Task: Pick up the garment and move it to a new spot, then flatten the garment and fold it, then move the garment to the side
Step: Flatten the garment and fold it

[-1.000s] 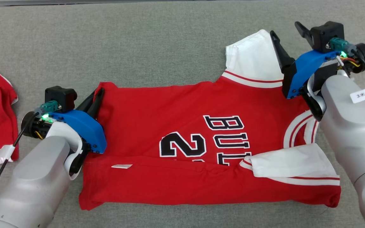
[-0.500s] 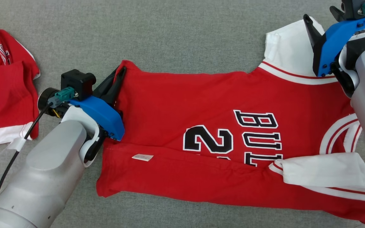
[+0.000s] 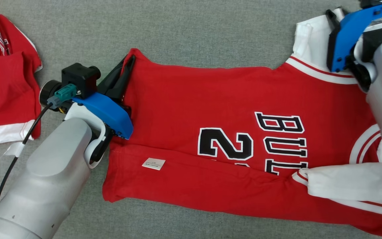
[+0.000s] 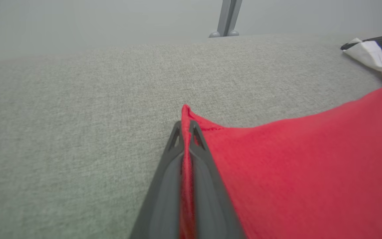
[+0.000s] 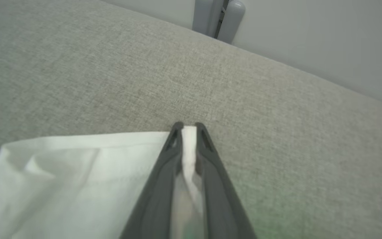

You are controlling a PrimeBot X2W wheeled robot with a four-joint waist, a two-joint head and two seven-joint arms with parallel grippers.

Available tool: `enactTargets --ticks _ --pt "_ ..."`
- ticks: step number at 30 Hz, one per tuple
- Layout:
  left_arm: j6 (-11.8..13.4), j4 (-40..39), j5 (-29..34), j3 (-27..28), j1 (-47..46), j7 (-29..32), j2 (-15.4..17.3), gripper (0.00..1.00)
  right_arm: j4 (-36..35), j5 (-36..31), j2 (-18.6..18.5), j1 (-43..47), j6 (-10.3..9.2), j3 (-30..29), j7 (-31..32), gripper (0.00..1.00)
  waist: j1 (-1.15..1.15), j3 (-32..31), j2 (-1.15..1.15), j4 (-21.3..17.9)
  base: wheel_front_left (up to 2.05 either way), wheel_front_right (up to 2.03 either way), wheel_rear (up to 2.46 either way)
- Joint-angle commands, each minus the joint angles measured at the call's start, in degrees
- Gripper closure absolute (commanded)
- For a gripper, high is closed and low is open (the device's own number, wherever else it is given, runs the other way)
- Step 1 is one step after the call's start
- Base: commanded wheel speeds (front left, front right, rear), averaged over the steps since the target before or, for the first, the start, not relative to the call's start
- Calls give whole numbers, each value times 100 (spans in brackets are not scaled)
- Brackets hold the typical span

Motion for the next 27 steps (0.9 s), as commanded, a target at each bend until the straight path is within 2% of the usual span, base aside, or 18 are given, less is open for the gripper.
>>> enactTargets --ticks 1,5,15,22,27 --pt "-4 -2 59 75 79 -26 21 100 131 48 45 205 9 80 152 100 0 -41 0 -53 0 0 0" --pt "-5 20 114 229 158 -26 36 100 62 150 8 217 8 140 7 100 0 -141 0 -161 0 0 0" --pt "-5 140 227 724 574 -26 -18 100 -230 416 4 507 8 217 -1059 100 0 -697 0 -504 0 0 0" --pt "-5 216 343 1081 942 -27 -27 100 -581 733 23 1150 8 285 -1731 100 0 -1168 0 -742 0 0 0" --pt "30 182 447 1382 1310 -27 -50 100 -1116 905 23 1824 8 382 -1903 100 0 -1450 0 -891 0 0 0"
